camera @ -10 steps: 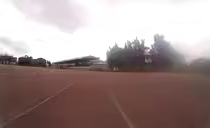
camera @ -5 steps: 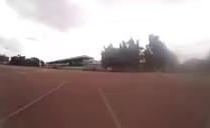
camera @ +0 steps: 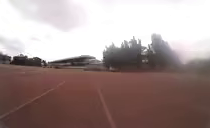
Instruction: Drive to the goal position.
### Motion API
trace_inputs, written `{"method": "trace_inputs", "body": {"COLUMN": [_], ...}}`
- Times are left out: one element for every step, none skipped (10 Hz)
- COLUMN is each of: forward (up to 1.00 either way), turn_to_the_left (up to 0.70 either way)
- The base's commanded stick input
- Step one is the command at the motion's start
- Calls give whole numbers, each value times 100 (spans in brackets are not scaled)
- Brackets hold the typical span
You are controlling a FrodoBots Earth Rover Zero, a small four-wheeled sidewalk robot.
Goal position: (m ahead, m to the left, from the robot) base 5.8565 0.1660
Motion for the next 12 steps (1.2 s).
{"method": "trace_inputs", "body": {"forward": [100, 100, 100, 100, 100, 100, 100, 100, 100, 100, 100, 100], "turn_to_the_left": [0, 0, 0, 0, 0, 0, 0, 0, 0, 0, 0, 0]}}
